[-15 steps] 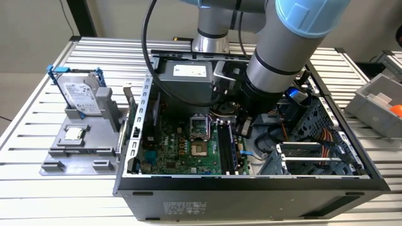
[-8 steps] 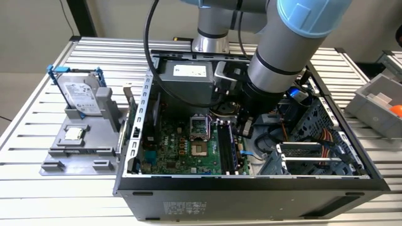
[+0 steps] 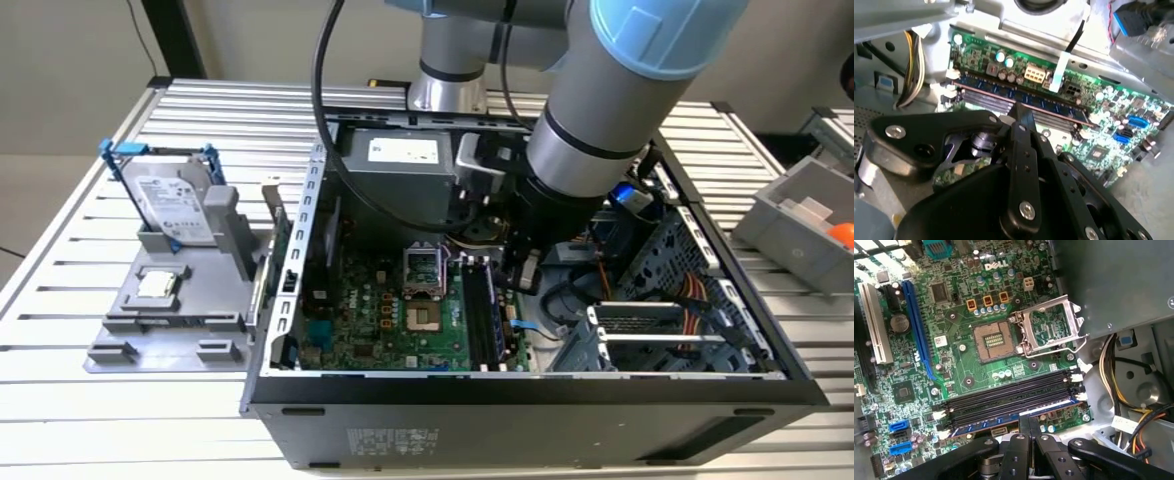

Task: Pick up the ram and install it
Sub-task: 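Press down the ram until it locks into place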

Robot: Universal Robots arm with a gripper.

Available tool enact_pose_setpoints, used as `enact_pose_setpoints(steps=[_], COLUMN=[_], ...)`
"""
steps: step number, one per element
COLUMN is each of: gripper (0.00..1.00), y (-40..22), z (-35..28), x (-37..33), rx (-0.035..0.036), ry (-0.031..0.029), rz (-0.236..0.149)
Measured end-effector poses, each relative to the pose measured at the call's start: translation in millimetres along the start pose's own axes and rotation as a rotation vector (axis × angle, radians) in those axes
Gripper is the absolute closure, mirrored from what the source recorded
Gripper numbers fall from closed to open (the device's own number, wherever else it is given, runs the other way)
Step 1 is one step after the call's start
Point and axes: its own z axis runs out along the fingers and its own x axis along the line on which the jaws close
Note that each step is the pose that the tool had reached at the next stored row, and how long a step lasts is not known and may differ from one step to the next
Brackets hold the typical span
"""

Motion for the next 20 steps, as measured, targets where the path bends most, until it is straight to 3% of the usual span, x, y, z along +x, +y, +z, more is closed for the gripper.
enact_pose_setpoints(steps=[15,20], gripper=[1.0,1.0], y=[-0.4,-0.7], z=[0.0,-0.1], x=[-0.1,-0.2], rx=[-0.0053,-0.0058], ry=[0.0085,0.0095], rz=[-0.092,-0.103])
